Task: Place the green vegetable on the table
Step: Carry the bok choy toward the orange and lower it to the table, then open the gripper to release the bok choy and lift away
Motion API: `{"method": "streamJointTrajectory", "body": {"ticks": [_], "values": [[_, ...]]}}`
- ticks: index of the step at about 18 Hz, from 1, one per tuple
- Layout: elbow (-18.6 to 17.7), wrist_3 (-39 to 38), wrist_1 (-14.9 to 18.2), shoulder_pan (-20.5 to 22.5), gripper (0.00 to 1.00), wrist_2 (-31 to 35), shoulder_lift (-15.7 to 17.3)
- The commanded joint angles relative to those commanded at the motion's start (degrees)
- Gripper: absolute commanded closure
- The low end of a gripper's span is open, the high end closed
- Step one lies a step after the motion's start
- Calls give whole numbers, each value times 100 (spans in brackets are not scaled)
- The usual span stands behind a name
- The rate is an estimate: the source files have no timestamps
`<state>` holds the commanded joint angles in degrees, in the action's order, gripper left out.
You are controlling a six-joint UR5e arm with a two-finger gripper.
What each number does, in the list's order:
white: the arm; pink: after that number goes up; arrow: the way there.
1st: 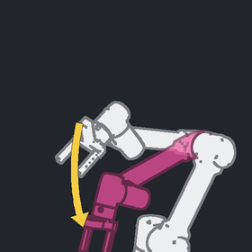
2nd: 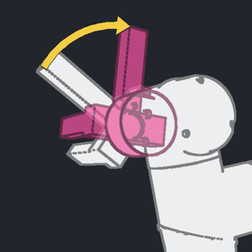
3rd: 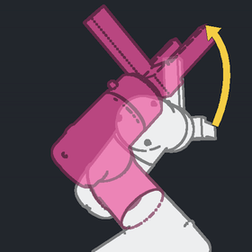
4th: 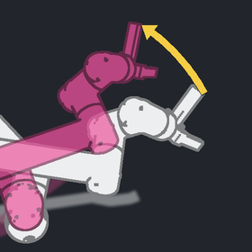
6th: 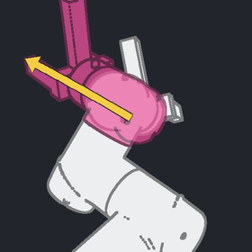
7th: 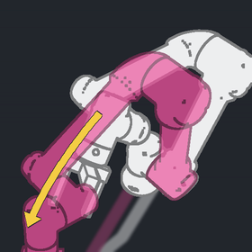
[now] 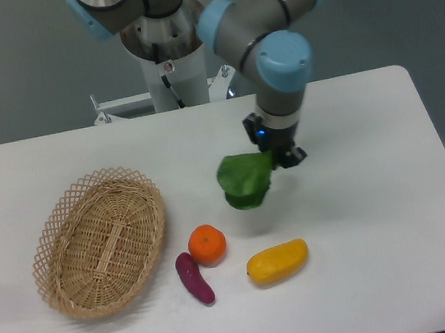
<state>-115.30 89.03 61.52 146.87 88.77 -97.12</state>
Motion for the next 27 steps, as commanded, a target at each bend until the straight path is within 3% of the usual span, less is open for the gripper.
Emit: {"method": "streamJointTrajectory", "body": {"ticks": [8, 11, 15, 18, 19, 21, 24, 27], "values": [[-467, -9, 0, -439, 57, 17, 220], [-537, -9, 0, -597, 49, 26, 264], [-625, -18, 0, -624, 32, 53, 308], [-634, -18, 0, -633, 23, 53, 325], [-625, -18, 0, -633, 11, 53, 325], [-590, -26, 0, -633, 0, 44, 325], [-485, -70, -17, -633, 0, 53, 317], [-125, -79, -9, -572, 0, 53, 299]]}}
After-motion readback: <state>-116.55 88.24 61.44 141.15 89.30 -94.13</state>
